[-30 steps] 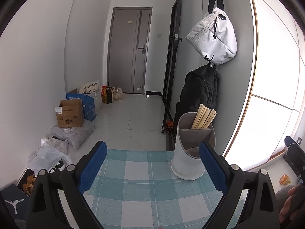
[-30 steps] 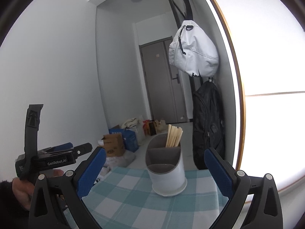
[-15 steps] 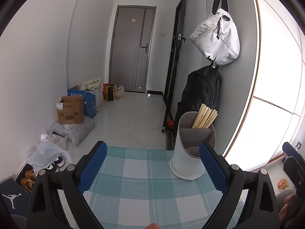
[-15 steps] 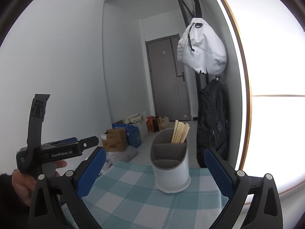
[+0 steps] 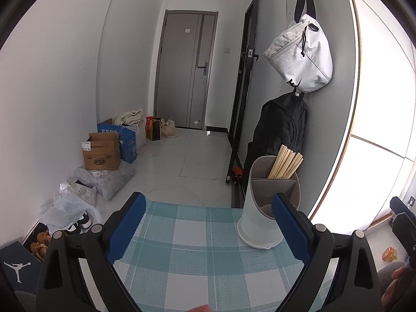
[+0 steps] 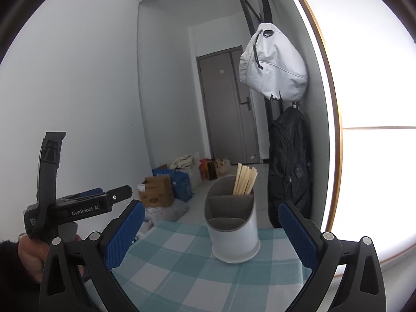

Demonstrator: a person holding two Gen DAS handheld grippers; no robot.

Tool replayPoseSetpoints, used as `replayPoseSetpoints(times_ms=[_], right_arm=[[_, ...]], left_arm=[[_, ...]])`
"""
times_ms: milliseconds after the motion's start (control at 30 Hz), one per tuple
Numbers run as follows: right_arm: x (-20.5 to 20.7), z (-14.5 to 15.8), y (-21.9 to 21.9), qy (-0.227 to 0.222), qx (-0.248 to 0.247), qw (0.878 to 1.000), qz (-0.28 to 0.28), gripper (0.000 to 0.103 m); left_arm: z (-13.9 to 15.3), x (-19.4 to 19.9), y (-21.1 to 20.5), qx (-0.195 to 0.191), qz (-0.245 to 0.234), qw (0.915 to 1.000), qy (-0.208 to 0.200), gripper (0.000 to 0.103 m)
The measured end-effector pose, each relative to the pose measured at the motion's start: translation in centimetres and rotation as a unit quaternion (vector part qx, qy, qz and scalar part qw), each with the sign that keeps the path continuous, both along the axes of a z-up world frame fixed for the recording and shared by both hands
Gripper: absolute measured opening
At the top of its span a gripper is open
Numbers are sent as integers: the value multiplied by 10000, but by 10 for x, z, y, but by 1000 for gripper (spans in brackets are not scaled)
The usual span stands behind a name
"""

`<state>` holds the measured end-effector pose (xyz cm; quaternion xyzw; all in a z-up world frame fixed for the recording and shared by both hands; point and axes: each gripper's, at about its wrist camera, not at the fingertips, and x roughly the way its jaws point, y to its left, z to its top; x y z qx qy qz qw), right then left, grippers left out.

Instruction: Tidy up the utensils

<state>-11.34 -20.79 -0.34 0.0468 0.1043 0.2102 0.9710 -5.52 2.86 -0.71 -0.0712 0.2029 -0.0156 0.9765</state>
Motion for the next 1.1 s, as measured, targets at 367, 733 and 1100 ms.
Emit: replayPoseSetpoints(times_ms=[367, 733, 1100], right_arm=[[-1, 1, 0, 16, 8, 10000, 1, 103], [0, 0, 1, 20, 7, 10000, 29, 103], [2, -1, 3, 63, -46, 10000, 51, 103]], left_arm=[[-3, 4, -2, 36, -60, 9999, 113, 95], [-6, 3, -1, -1, -72, 9998, 167, 95], [-6, 4, 0, -35, -79, 9997, 231, 95]])
